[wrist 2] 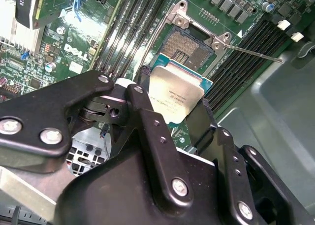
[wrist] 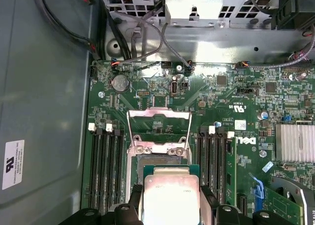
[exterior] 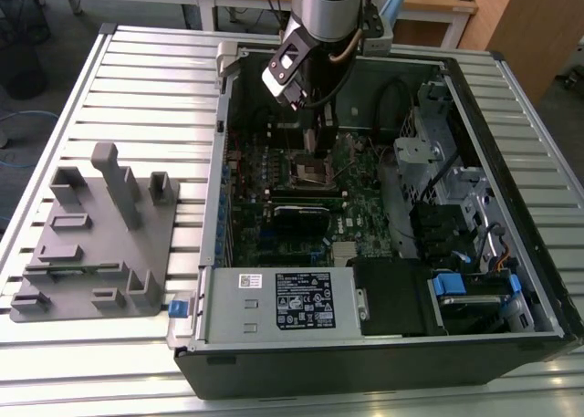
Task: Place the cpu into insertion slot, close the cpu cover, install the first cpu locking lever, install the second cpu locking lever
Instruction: 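Place the cpu into insertion slot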
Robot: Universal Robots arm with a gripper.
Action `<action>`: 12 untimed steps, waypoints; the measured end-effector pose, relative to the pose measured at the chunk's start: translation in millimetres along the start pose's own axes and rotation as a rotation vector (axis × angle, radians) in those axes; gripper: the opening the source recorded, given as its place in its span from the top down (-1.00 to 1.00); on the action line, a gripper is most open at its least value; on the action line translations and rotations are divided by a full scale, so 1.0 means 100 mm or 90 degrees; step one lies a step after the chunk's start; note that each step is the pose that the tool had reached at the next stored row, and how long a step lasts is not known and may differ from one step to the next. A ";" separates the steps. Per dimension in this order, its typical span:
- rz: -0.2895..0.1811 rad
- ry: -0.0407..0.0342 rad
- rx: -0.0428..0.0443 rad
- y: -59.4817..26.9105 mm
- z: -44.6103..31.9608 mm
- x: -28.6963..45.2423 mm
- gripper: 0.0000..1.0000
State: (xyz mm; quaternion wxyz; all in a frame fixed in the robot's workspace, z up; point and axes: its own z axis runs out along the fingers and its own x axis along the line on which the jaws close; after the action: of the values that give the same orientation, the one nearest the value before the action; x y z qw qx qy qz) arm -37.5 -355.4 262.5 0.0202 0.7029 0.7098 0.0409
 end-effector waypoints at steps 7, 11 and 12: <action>0.000 0.0002 -0.0001 -0.001 0.019 0.000 -0.08; 0.000 0.0002 -0.0001 -0.002 0.025 0.000 -0.08; 0.000 0.0001 -0.0001 -0.002 0.025 -0.001 -0.08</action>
State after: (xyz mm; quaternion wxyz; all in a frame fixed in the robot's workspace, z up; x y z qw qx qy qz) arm -37.4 -355.4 260.0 0.0201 0.7029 0.7098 0.0410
